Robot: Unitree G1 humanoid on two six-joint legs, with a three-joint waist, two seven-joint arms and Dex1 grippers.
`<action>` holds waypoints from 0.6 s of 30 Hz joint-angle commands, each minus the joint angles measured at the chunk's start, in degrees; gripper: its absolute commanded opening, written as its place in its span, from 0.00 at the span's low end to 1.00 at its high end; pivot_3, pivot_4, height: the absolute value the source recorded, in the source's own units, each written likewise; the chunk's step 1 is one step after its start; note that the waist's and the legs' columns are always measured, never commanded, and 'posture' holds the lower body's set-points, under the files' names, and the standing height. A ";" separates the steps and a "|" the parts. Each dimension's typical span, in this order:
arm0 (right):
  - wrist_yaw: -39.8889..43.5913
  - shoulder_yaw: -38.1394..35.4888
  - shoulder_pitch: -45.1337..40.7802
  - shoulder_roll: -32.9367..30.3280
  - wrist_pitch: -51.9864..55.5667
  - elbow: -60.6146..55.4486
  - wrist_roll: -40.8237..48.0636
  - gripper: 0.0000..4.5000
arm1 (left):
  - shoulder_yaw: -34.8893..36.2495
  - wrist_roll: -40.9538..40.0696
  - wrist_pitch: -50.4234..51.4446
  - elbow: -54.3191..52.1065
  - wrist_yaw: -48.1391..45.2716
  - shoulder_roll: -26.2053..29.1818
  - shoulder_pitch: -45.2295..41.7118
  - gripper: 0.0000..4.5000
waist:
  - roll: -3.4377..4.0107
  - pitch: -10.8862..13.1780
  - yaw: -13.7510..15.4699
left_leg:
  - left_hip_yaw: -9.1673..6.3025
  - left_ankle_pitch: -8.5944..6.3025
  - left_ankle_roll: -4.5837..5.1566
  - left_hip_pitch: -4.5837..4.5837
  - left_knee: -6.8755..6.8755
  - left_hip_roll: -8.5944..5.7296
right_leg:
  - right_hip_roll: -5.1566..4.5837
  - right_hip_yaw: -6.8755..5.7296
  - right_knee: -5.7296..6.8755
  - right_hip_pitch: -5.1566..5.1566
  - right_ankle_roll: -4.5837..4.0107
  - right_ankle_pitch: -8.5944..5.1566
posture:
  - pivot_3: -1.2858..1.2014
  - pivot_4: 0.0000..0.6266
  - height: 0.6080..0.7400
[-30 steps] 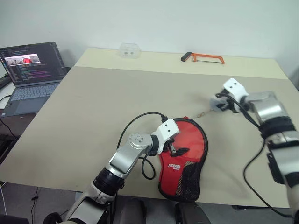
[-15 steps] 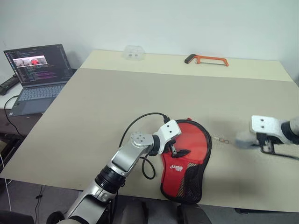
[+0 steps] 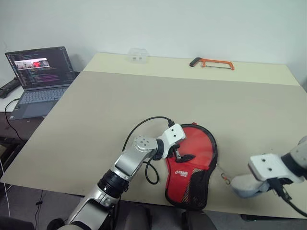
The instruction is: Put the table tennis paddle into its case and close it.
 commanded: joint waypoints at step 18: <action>0.41 11.55 -4.37 5.98 -0.03 -5.59 -1.48 0.10 | -0.78 2.23 2.84 1.03 -0.98 4.77 0.91 1.00 | -0.26 -0.05 -0.55 | -0.53 0.00 0.00 0.16 0.05 -0.07 | 0.03 -0.32 0.00 0.41 -0.03 -0.02 | 0.52 0.24 1.00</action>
